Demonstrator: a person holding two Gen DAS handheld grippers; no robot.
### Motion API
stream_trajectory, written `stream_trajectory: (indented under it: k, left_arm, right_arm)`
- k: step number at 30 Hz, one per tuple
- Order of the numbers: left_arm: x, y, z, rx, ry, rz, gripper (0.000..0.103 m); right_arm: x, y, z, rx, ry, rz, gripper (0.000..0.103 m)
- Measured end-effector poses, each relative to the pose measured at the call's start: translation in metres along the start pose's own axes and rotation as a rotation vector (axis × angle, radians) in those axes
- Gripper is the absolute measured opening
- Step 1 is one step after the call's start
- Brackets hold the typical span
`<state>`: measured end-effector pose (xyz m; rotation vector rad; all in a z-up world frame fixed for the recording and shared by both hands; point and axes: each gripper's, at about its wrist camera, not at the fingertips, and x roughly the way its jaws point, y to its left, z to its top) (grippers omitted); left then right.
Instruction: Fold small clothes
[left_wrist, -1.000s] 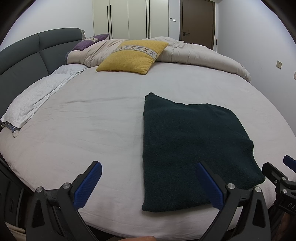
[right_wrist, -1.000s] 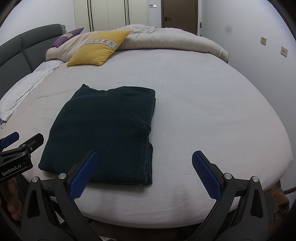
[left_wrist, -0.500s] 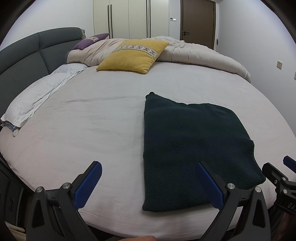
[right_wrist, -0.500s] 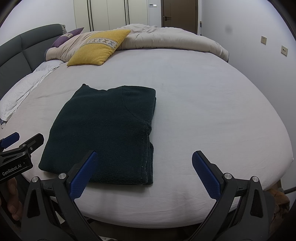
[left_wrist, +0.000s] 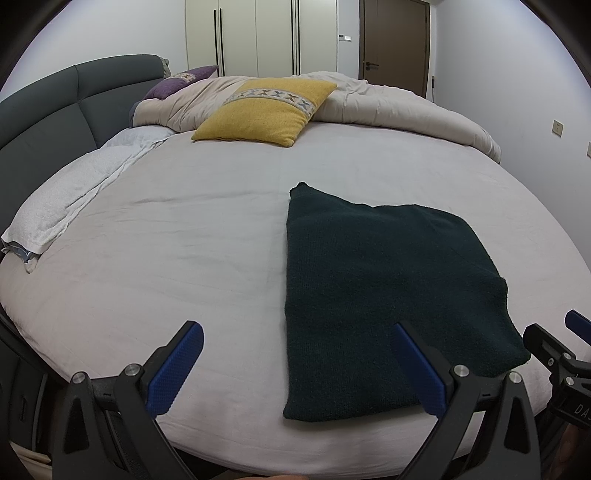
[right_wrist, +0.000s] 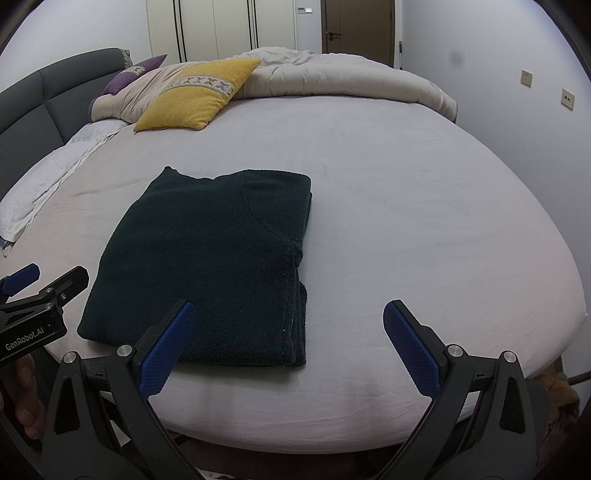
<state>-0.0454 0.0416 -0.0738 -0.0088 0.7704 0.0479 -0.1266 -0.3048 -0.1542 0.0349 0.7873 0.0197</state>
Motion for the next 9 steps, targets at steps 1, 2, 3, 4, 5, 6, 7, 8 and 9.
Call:
stream_trajectory:
  k: [1,2,3,4,5,6,7,8,9]
  left_arm:
    - [0.0004,0.0,-0.0007,0.0,0.001,0.0,0.103]
    - [0.0009,0.0003,-0.0007,0.0,0.002,0.0,0.103]
    - [0.0009,0.0005,-0.0007,0.0,0.002,0.0,0.103]
    - [0.0016,0.001,-0.0006,-0.002,0.002,0.0,0.103]
    - [0.0023,0.0016,-0.0007,-0.003,0.003,0.001,0.103]
    - [0.0029,0.0021,-0.0005,-0.003,0.003,0.002,0.103]
    - [0.0035,0.0025,-0.0004,-0.002,0.002,0.003,0.103]
    - [0.0037,0.0027,-0.0003,-0.002,0.002,0.003,0.103]
    - [0.0038,0.0029,-0.0003,-0.003,0.003,0.001,0.103]
  right_arm:
    - [-0.0002,0.0004,-0.0002,0.0,0.001,0.0,0.103]
    - [0.0,0.0005,-0.0005,0.001,0.001,0.0,0.103]
    - [-0.0006,0.0017,-0.0011,0.001,0.002,0.001,0.103]
    - [-0.0011,0.0034,-0.0023,0.004,0.003,0.0,0.103]
    - [-0.0019,0.0048,-0.003,0.005,0.003,0.0,0.103]
    - [-0.0019,0.005,-0.0031,0.006,0.003,0.0,0.103]
    - [-0.0023,0.0057,-0.0035,0.006,0.004,0.0,0.103]
    - [-0.0018,0.0052,-0.0033,0.006,0.003,0.0,0.103]
    - [-0.0027,0.0067,-0.0041,0.006,0.003,0.0,0.103]
